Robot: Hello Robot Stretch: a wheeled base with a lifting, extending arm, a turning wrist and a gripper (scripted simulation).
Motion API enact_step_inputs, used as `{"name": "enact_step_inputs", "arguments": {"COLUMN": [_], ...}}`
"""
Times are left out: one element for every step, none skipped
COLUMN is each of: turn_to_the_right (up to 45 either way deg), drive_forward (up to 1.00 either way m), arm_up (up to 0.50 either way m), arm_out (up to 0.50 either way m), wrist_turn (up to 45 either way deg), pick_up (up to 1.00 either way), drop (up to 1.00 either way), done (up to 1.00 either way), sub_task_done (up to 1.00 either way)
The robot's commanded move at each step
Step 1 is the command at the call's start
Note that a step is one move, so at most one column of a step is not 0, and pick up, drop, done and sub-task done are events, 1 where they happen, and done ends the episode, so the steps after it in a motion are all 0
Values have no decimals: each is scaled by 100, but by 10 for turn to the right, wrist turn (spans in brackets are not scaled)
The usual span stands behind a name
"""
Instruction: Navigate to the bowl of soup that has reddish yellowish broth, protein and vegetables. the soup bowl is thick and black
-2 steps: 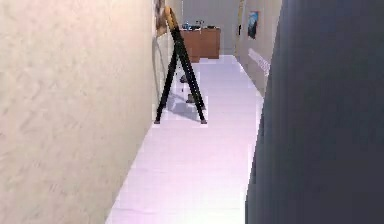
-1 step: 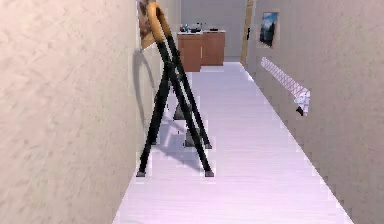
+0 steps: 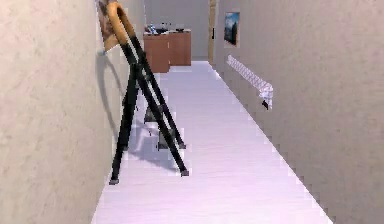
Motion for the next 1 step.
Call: {"name": "enact_step_inputs", "arguments": {"turn_to_the_right": [0], "drive_forward": [30], "arm_up": [0], "arm_out": [0], "wrist_turn": [0], "pick_up": [0], "drop": [0], "done": [0], "sub_task_done": [0]}}
